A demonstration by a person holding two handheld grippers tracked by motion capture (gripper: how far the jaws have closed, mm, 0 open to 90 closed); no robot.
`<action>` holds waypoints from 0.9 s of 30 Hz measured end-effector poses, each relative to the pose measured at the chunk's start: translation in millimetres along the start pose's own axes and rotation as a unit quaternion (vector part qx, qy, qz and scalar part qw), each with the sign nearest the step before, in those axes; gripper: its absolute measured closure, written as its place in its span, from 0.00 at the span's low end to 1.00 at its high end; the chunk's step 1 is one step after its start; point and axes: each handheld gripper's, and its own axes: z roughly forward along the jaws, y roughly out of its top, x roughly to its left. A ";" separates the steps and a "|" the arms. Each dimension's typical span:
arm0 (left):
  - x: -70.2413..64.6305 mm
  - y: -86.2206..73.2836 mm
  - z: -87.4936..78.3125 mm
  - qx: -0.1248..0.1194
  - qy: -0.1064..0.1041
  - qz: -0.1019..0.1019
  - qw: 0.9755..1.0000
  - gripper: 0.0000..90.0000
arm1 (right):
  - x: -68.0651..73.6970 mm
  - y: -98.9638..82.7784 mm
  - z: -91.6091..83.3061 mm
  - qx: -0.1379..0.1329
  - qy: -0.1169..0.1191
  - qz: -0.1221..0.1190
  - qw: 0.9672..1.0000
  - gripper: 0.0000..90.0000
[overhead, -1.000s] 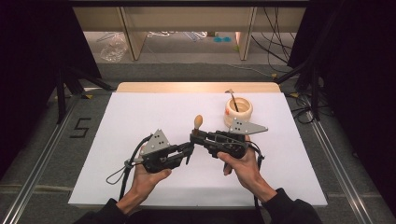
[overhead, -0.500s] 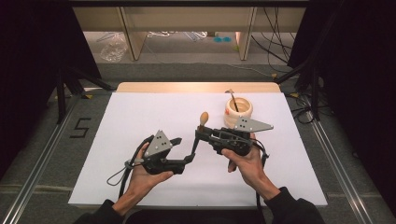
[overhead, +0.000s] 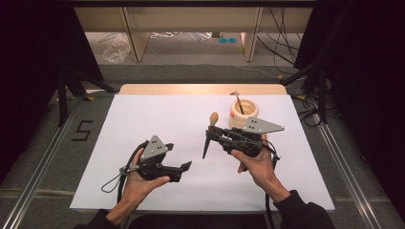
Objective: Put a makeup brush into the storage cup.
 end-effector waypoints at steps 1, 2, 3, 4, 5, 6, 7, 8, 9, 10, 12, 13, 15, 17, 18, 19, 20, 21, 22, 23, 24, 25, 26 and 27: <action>1.0 -0.7 -1.0 0.001 0.000 -0.001 1.000 0.18 | -0.3 -0.1 0.3 -0.005 -0.002 0.000 1.000 0.87; 1.7 -1.4 -2.2 0.001 0.000 -0.001 1.000 0.18 | -1.3 0.2 -0.6 0.001 0.000 -0.004 1.000 0.87; 1.8 -2.0 -3.2 0.002 0.003 -0.003 1.000 0.18 | -2.3 0.6 -1.1 0.002 -0.003 -0.009 1.000 0.87; 2.9 -2.7 -4.4 0.003 0.003 -0.002 1.000 0.18 | -2.5 0.8 -1.6 0.003 -0.005 -0.007 1.000 0.87; 3.5 -3.3 -4.9 0.002 0.001 -0.003 1.000 0.18 | -3.2 1.2 -2.2 0.003 -0.008 -0.007 1.000 0.87; 3.6 -3.9 -5.4 0.004 0.002 -0.003 1.000 0.18 | -4.3 1.4 -2.5 0.002 -0.012 -0.008 1.000 0.87; 4.3 -4.4 -6.5 0.012 0.002 0.003 1.000 0.18 | -5.4 1.9 -3.4 0.007 -0.011 -0.008 1.000 0.87; 3.3 -5.1 -5.9 0.007 0.002 -0.003 1.000 0.18 | -6.1 2.3 -3.9 0.006 -0.012 -0.008 1.000 0.87; 2.9 -6.0 -6.6 0.011 0.005 -0.002 1.000 0.18 | -7.1 2.6 -4.4 0.007 -0.013 -0.010 1.000 0.87; 2.7 -6.8 -6.8 0.012 0.005 -0.001 1.000 0.18 | -7.8 3.0 -5.4 0.002 -0.017 -0.008 1.000 0.87; 2.4 -8.4 -7.4 0.014 0.006 0.000 1.000 0.19 | -9.6 4.2 -6.9 0.005 -0.017 -0.009 1.000 0.87; 2.2 -9.3 -7.6 0.013 0.006 -0.002 1.000 0.19 | -10.9 5.0 -8.6 0.007 -0.021 -0.011 1.000 0.87; 2.1 -11.0 -8.2 0.017 0.007 -0.002 1.000 0.19 | -13.2 6.4 -11.1 0.007 -0.026 -0.009 1.000 0.87; 2.1 -12.7 -8.8 0.018 0.008 0.000 1.000 0.19 | -16.1 7.7 -13.3 -0.001 -0.035 -0.011 0.999 0.87; 2.1 -13.3 -9.2 0.017 0.009 0.000 1.000 0.19 | -17.2 8.6 -14.8 0.005 -0.034 -0.011 0.999 0.87; 2.9 -14.1 -10.5 0.021 0.008 0.004 1.000 0.19 | -18.5 9.2 -15.5 0.005 -0.035 -0.014 0.999 0.87; 2.1 -14.8 -10.9 0.017 0.011 -0.002 1.000 0.19 | -19.5 10.0 -17.4 0.001 -0.042 -0.010 0.999 0.87; 2.2 -15.4 -11.5 0.016 0.011 -0.003 1.000 0.19 | -21.0 11.0 -19.3 0.006 -0.042 -0.010 0.999 0.87; 2.4 -15.6 -12.2 0.017 0.011 -0.003 1.000 0.19 | -22.6 11.4 -20.1 -0.003 -0.047 -0.011 0.999 0.87; 2.6 -16.5 -12.9 0.015 0.009 -0.005 1.000 0.19 | -23.3 12.2 -21.8 0.002 -0.046 -0.009 0.999 0.87; 2.3 -17.0 -14.1 0.017 0.012 -0.004 1.000 0.19 | -24.6 13.5 -23.9 0.004 -0.048 -0.009 0.999 0.87; 2.1 -17.8 -14.7 0.017 0.012 -0.007 1.000 0.19 | -25.4 14.4 -25.1 0.002 -0.052 -0.009 0.999 0.87; 2.2 -18.4 -15.5 0.018 0.013 -0.004 1.000 0.19 | -27.6 15.1 -25.6 -0.007 -0.057 -0.017 0.998 0.87; 1.8 -19.1 -16.2 0.018 0.015 -0.006 1.000 0.19 | -28.1 16.1 -27.9 0.004 -0.054 -0.013 0.998 0.87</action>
